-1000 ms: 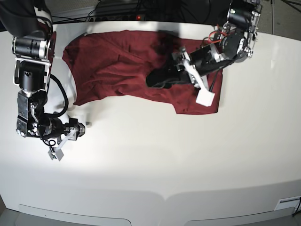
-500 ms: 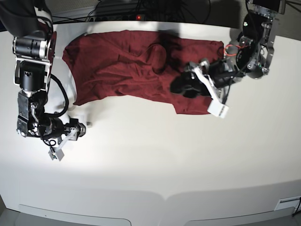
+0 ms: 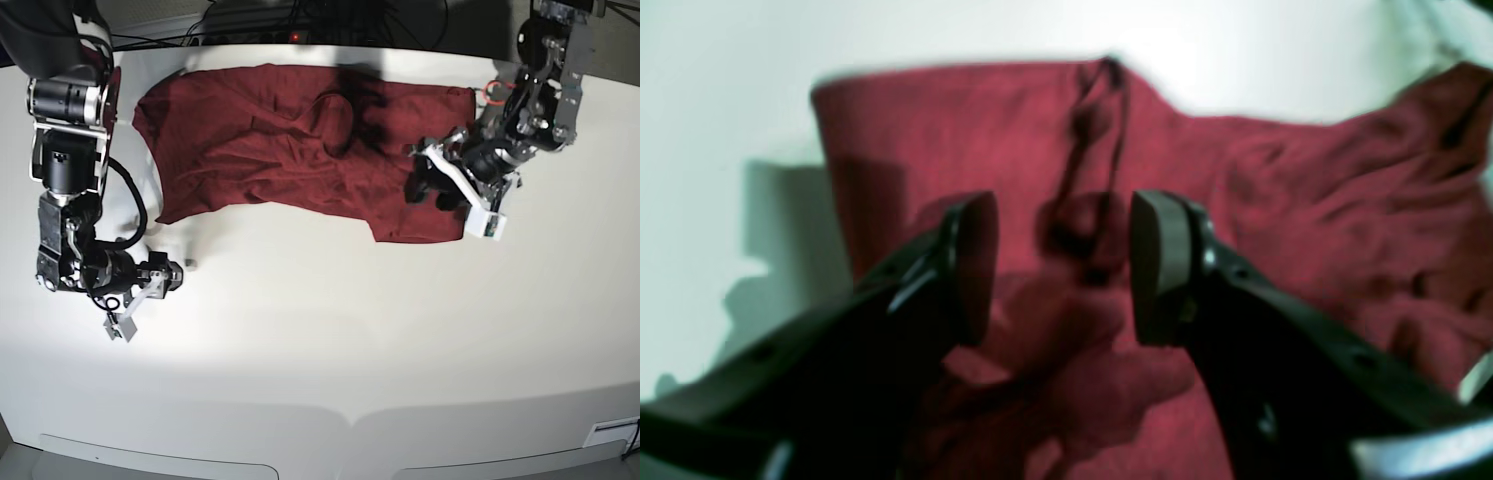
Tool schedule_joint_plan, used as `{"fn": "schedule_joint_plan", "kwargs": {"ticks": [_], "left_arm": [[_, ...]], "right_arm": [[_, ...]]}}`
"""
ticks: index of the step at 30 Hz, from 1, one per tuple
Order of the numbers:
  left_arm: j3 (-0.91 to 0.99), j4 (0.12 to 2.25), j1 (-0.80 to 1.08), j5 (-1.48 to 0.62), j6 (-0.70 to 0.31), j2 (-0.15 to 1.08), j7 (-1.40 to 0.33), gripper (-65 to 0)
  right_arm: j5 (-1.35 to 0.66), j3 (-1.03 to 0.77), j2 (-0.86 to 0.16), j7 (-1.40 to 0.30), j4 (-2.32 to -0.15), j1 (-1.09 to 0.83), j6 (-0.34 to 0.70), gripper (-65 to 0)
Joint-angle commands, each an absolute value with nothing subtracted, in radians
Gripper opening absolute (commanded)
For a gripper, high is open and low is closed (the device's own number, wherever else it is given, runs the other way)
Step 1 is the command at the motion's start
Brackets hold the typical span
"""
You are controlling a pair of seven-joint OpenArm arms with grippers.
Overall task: Fold the T-shirt properly
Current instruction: 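Fold the shirt end inward over the body with the left gripper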
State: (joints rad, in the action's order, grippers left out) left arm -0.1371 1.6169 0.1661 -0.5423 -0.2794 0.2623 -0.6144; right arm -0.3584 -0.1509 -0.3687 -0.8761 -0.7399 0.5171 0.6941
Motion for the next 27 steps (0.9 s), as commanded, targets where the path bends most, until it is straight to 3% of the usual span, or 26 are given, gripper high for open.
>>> {"fn": "schedule_joint_plan", "kwargs": {"ticks": [1,18,27], "left_arm": [[-0.134,1.635,0.158,-0.549,-0.283,0.266,-0.589,-34.3],[-0.265,1.627,0.181,-0.45,-0.279,0.157,-0.579,-34.3],[-0.284,1.627,0.163,-0.463,-0.284,0.037,-0.545,-34.3]], "right_arm": [[-0.351,-0.15,-0.376,-0.898,-0.746,0.532,0.698,-34.0],[-0.351,-0.15,-0.376,-0.902,-0.746,0.532,0.698,-34.0],[-0.351,-0.15,-0.377,-0.903,-0.746,0.532,0.698,-34.0]]}}
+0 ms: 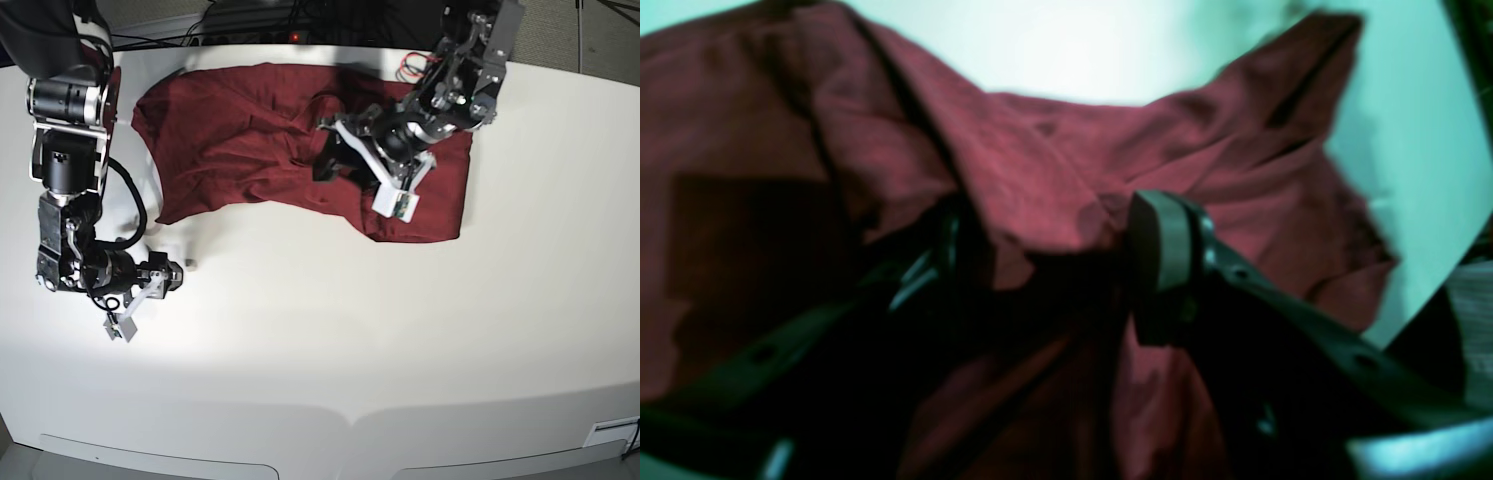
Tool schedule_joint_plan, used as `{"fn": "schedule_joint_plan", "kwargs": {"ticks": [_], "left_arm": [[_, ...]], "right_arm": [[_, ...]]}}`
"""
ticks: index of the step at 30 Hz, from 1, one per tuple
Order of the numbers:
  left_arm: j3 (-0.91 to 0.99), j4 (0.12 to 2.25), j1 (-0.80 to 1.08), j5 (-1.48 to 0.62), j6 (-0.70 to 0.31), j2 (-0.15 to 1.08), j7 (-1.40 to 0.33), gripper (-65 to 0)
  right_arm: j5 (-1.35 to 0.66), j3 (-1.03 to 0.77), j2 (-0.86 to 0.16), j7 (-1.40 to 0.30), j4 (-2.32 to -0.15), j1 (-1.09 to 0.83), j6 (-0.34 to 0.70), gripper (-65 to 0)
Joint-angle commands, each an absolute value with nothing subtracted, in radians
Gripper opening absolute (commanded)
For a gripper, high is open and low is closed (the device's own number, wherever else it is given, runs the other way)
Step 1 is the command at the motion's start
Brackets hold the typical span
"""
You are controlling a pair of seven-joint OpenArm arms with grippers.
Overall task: Fold the T-shirt properly
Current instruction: 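Fold the shirt end inward over the body with the left gripper, then press and drag the folded end across the shirt with the left gripper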
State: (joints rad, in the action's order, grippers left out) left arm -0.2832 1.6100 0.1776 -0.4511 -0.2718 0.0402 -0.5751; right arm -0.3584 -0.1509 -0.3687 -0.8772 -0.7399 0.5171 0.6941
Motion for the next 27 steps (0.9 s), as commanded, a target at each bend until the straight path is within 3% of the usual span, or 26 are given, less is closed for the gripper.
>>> {"fn": "schedule_joint_plan", "kwargs": {"ticks": [1,9,16,21,27], "left_arm": [[-0.284,1.627,0.155,-0.446,-0.283,0.022,-0.54,-34.3],[-0.283,1.623,0.07,-0.408,-0.283,-0.041,-0.498,-34.3],[-0.281,1.638,0.028,-0.435,-0.282,0.005,-0.645,-34.4],[-0.28,1.746,0.069,-0.517,-0.282,0.083,-0.684,-34.6],[-0.254,1.895,0.223,-0.445,-0.275,0.106,-0.679,-34.6]], "right_arm": [[-0.351,-0.15,-0.377,-0.903,-0.746,0.532,0.698,-34.0],[-0.351,-0.15,-0.377,-0.926,-0.746,0.532,0.698,-34.0],[-0.374,-0.15,-0.377,-0.94,-0.746,0.535,0.698,-34.0],[-0.506,-0.15,-0.384,-1.053,-0.746,0.55,0.698,-34.0],[-0.535,-0.15,-0.386,-1.088,-0.746,0.582,0.698,-34.0]]}}
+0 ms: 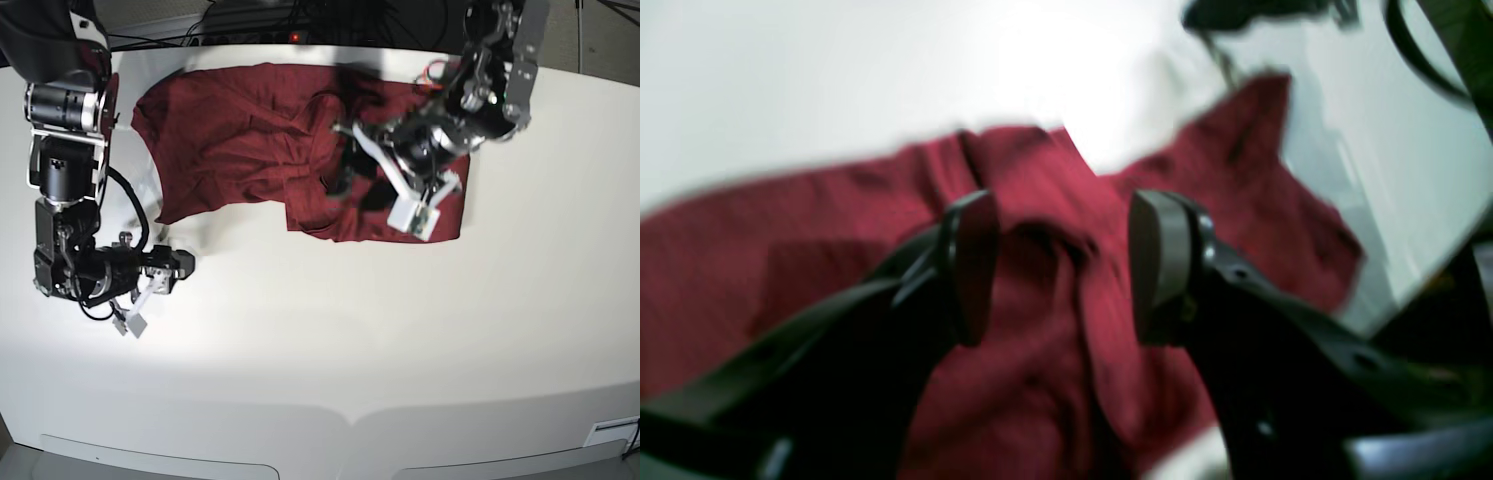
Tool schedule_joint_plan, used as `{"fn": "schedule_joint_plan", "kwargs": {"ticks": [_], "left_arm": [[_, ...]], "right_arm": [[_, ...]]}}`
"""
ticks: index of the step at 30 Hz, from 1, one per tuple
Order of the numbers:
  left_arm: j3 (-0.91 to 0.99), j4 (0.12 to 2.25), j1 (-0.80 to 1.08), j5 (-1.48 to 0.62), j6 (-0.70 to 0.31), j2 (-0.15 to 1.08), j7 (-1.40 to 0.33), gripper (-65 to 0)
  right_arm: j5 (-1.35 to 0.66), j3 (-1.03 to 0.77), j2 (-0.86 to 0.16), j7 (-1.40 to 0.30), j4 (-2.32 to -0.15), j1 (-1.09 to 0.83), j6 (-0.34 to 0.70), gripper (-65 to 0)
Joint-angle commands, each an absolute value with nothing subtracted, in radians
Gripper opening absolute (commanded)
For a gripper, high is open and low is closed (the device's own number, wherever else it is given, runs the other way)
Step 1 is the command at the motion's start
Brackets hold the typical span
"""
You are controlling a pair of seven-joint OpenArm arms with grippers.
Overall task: Fold the T-shirt properly
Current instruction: 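Press and drag the folded end across the shirt with the left gripper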
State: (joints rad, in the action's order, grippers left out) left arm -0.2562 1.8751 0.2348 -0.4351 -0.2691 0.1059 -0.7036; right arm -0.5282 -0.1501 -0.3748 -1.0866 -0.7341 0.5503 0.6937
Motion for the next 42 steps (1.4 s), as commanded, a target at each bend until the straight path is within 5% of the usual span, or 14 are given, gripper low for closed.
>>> {"fn": "schedule_joint_plan", "kwargs": {"ticks": [1,17,19,21,24,42], "left_arm": [[-0.254,1.903,0.246,-0.445,-0.275,0.106,-0.671,-34.5],[-0.257,1.858,0.472,-0.126,-0.223,-0.066,-0.345,-34.5],[-0.257,1.811,0.446,-0.055,-0.151,-0.102,-0.327,-34.7],[-0.257,1.755,0.409,-0.007,-0.052,-0.125,-0.33,-41.0],[-0.257,1.695,0.364,-0.007,-0.03,-0.128,-0.366,-65.0],[-0.342,1.682,0.396,0.064,-0.084,-0.13,-0.403,-65.0]], "right_arm": [[-0.535,-0.15,-0.388,-1.093,-0.746,0.588,0.698,-34.0],[-0.535,-0.15,-0.397,-1.096,-0.746,0.625,0.698,-34.0],[-0.536,-0.15,-0.398,-1.103,-0.746,0.629,0.698,-34.0],[-0.536,-0.15,-0.4,-1.103,-0.746,0.632,0.698,-34.0],[-0.536,-0.15,-0.398,-1.103,-0.746,0.632,0.698,-34.0],[-0.536,-0.15,-0.399,-1.101,-0.746,0.632,0.698,-34.0]]}}
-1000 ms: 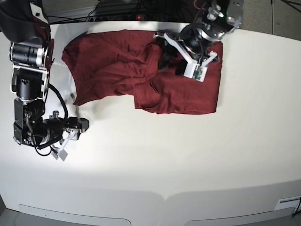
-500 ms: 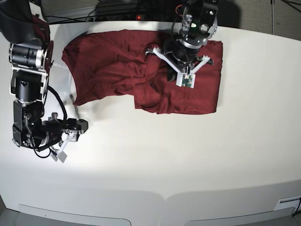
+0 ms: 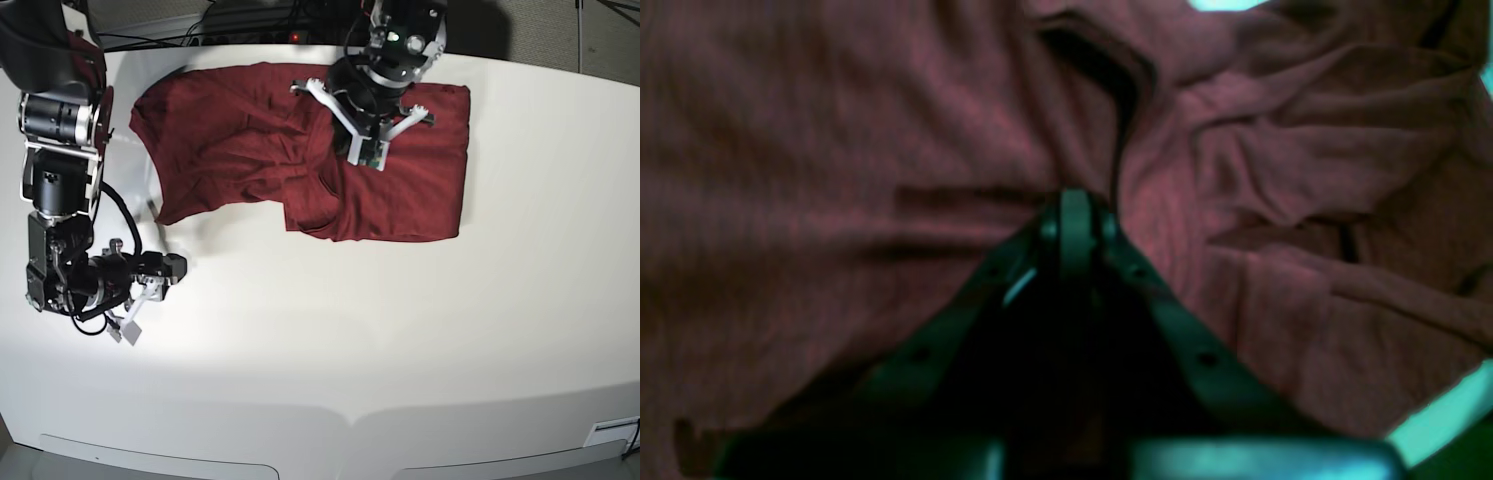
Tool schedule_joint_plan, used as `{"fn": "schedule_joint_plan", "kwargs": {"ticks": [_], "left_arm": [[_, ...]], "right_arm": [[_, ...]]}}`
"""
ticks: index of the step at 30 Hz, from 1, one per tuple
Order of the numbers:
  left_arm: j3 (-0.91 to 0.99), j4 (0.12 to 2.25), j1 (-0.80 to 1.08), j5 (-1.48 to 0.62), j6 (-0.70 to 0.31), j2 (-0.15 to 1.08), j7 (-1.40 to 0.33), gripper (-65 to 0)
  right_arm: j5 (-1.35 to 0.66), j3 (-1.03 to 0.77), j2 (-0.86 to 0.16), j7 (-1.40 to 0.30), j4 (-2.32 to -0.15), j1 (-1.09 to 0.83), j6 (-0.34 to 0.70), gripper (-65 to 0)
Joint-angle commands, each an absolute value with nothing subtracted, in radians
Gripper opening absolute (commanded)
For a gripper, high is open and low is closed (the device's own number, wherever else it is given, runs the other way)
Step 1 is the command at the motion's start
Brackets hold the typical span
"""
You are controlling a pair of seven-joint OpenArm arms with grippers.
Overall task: Fold the T-shirt properly
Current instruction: 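Press and drag the folded end across the shirt with the left gripper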
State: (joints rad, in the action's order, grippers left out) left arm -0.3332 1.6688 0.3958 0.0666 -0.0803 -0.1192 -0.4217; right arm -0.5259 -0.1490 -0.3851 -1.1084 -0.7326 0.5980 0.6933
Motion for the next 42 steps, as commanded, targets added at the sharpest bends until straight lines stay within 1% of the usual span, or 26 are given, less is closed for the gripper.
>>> {"fn": "schedule_joint_plan", "kwargs": {"ticks": [1,4,7,10,12,14,16,17,23,24,26,33,35,36,39,40,42], "left_arm": [[-0.349,1.682,0.396,0.063,-0.129,-0.13,-0.392,-65.0],[-0.372,1.682,0.396,0.065,-0.264,-0.13,-0.333,-65.0],[-0.375,1.682,0.393,0.064,-0.344,-0.13,-0.276,-65.0],[-0.375,1.682,0.379,0.057,-0.435,-0.13,-0.268,-65.0],[-0.375,1.683,0.374,0.041,-0.465,-0.13,-0.256,-65.0],[-0.374,1.683,0.367,0.042,-0.464,-0.129,-0.236,-65.0],[-0.374,1.685,0.357,0.041,-0.439,-0.13,-0.237,-65.0],[-0.374,1.687,0.355,0.042,-0.409,-0.13,-0.237,-65.0],[-0.374,1.709,0.35,0.059,-0.095,-0.13,-0.239,-65.0],[-0.374,1.709,0.349,0.069,-0.051,-0.13,-0.242,-65.0],[-0.374,1.709,0.349,0.079,0.004,-0.13,-0.264,-65.0],[-0.375,1.708,0.348,0.08,0.015,-0.13,-0.268,-65.0],[-0.375,1.708,0.349,0.11,0.016,-0.13,-0.268,-65.0],[-0.375,1.707,0.349,0.137,0.026,-0.13,-0.268,-65.0],[-0.375,1.694,0.342,0.227,0.132,-0.13,-0.262,-65.0],[-0.375,1.686,0.335,0.247,0.153,-0.13,-0.261,-65.0],[-0.375,1.651,0.309,0.251,0.158,-0.13,-0.261,-65.0]], "right_arm": [[-0.537,-0.15,-0.399,-1.1,-0.746,0.632,0.698,-34.0],[-0.542,-0.15,-0.398,-1.1,-0.746,0.632,0.698,-34.0],[-0.561,-0.15,-0.398,-1.101,-0.746,0.632,0.698,-34.0],[-0.561,-0.15,-0.402,-1.106,-0.746,0.631,0.698,-34.0],[-0.561,-0.15,-0.409,-1.108,-0.746,0.631,0.698,-34.0],[-0.562,-0.15,-0.419,-1.11,-0.746,0.632,0.698,-34.0],[-0.562,-0.15,-0.43,-1.115,-0.746,0.631,0.698,-34.0],[-0.562,-0.15,-0.436,-1.121,-0.746,0.631,0.698,-34.0],[-0.566,-0.15,-0.492,-1.123,-0.746,0.631,0.698,-34.0],[-0.575,-0.15,-0.5,-1.123,-0.746,0.631,0.698,-34.0],[-0.607,-0.15,-0.513,-1.132,-0.746,0.63,0.698,-34.0],[-0.633,-0.15,-0.521,-1.165,-0.746,0.628,0.698,-34.0],[-0.633,-0.15,-0.52,-1.164,-0.746,0.628,0.698,-34.0],[-0.635,-0.15,-0.519,-1.164,-0.746,0.628,0.698,-34.0],[-0.64,-0.15,-0.515,-1.164,-0.746,0.628,0.698,-34.0],[-0.64,-0.15,-0.514,-1.164,-0.746,0.628,0.698,-34.0],[-0.64,-0.15,-0.515,-1.164,-0.746,0.628,0.698,-34.0]]}}
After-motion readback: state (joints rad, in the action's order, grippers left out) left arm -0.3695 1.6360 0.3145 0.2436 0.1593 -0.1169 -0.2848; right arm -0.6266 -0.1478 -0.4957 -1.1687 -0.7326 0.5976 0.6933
